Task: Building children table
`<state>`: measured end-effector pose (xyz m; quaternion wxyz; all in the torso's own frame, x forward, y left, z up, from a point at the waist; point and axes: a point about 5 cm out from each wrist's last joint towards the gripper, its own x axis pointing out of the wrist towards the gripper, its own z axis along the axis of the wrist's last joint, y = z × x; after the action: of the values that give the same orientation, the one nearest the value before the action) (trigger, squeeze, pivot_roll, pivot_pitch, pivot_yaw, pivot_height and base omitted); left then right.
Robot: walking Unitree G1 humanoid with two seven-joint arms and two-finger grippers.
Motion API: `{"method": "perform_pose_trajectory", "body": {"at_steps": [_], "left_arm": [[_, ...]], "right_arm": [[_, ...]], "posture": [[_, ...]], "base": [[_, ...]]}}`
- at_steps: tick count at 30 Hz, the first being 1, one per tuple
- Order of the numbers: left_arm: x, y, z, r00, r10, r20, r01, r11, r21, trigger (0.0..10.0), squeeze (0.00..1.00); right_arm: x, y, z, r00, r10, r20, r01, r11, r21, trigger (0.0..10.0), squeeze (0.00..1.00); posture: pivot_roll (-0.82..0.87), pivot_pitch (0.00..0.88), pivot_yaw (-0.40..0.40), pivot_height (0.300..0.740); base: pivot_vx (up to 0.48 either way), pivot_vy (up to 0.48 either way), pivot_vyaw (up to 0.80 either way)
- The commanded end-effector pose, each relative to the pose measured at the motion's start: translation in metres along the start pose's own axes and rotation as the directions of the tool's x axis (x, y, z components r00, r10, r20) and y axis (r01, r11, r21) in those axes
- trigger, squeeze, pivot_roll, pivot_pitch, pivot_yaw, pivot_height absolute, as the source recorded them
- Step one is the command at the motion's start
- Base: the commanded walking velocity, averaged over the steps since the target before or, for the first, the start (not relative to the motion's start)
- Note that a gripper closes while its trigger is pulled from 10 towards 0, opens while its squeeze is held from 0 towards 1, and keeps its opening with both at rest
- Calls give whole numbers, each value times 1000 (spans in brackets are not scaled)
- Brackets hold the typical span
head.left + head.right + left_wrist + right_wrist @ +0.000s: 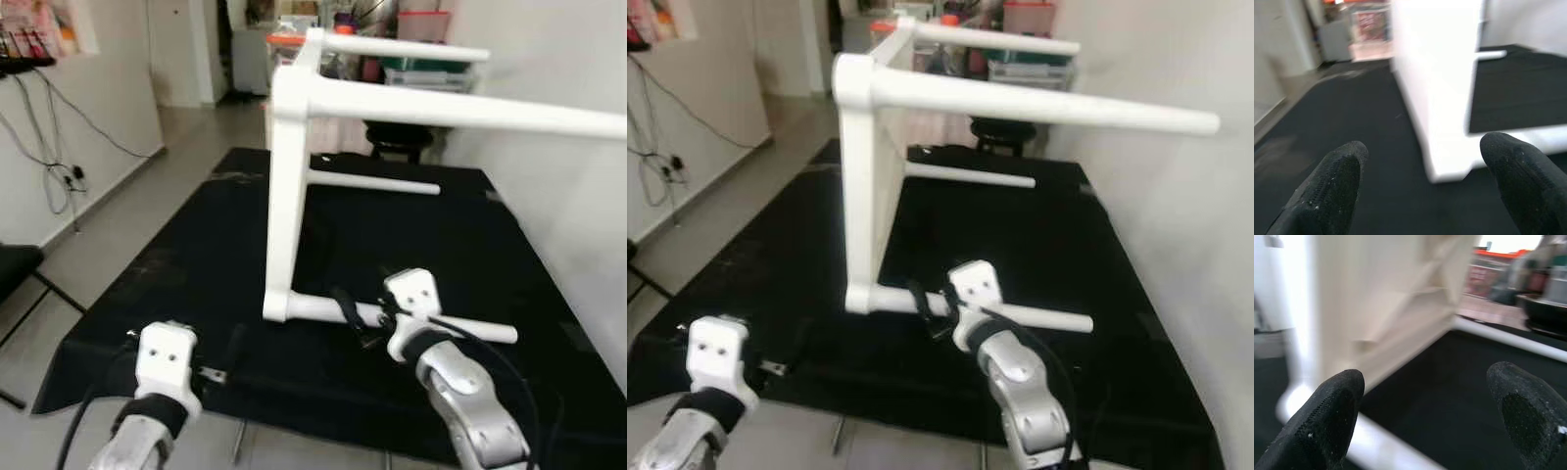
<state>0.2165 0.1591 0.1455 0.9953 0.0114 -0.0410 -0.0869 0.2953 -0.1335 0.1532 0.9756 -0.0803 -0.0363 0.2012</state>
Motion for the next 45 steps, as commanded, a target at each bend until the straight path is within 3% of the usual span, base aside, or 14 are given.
{"method": "perform_pose_trajectory", "body": {"at_steps": [1, 12, 16, 18, 19, 20, 23, 31, 32, 33, 35, 36, 41, 45], "left_arm": [[2, -8, 2, 999, -46, 3, 47, 999, -22, 10000, 0], [0, -12, 0, 996, -81, -25, 80, 996, -30, 10000, 0], [-5, -12, 1, 998, -63, -25, 63, 998, -26, 10000, 0], [-6, -11, 0, 998, -53, -30, 53, 998, -22, 10000, 0], [-6, -10, -1, 998, -48, -37, 47, 999, -22, 10000, 0], [-6, -10, -1, 998, -48, -37, 47, 999, -22, 10000, 0], [-3, -13, -3, 995, -88, -55, 88, 996, 0, 10000, 0], [6, -26, -1, 974, -217, -72, 216, 976, -23, 10000, 0], [7, -33, 1, 960, -273, -68, 271, 962, -32, 8431, 0], [7, -39, 4, 946, -319, -53, 318, 947, -40, 2353, 0], [8, -43, 7, 937, -348, -42, 346, 937, -45, 2353, 0], [9, -44, 8, 934, -355, -37, 353, 934, -52, 0, 0], [9, -49, 9, 913, -406, -32, 402, 911, -94, 0, 0], [6, -55, 4, 867, -491, -83, 481, 869, -112, 0, 0]], "right_arm": [[-4, -8, -8, 999, -34, -31, 34, 999, -8, 10000, 0], [-8, -11, -9, 999, 11, -35, -13, 999, -41, 10000, 0], [-17, -11, -4, 983, 178, -36, -182, 963, -201, 10000, 0], [-21, -19, -1, 982, 180, -48, -187, 947, -261, 10000, 0], [-24, -35, 6, 989, 141, -53, -151, 937, -316, 10000, 0], [-24, -35, 6, 989, 141, -53, -151, 937, -316, 10000, 0], [-30, -64, 20, 998, 44, -49, -60, 913, -404, 10000, 0], [-30, -77, 31, 1000, 1, -25, -11, 901, -434, 10000, 0], [-28, -77, 32, 1000, -2, -24, -8, 899, -438, 10000, 0], [-24, -75, 35, 1000, 7, -17, -13, 903, -428, 10000, 0], [-21, -74, 36, 1000, 13, -12, -17, 907, -421, 10000, 0], [-18, -72, 41, 1000, 16, 0, -14, 907, -421, 10000, 0], [-9, -70, 56, 999, 28, 38, -9, 902, -431, 10000, 0], [-8, -70, 58, 999, 29, 36, -11, 901, -433, 10000, 0]], "posture": [[8, 0, -36, 740], [9, 0, -34, 740], [15, 0, -33, 740], [13, 0, -34, 740], [7, 0, -34, 740], [7, 0, -34, 740], [-5, 0, -31, 740], [-16, 0, -29, 740], [-18, 0, -30, 740], [-24, 0, -33, 740], [-24, 0, -33, 740], [-25, 0, -31, 740], [-23, 0, -33, 740], [-19, 0, -32, 740]], "base": [[345, 0, 0], [94, 0, 0], [0, 0, 0], [0, 0, 0], [0, 0, 0], [0, 0, 0], [0, 0, 0], [0, 0, 0], [0, 0, 0], [0, 0, 0], [0, 0, 0], [0, 0, 0], [0, 0, 0], [0, 0, 0]]}}
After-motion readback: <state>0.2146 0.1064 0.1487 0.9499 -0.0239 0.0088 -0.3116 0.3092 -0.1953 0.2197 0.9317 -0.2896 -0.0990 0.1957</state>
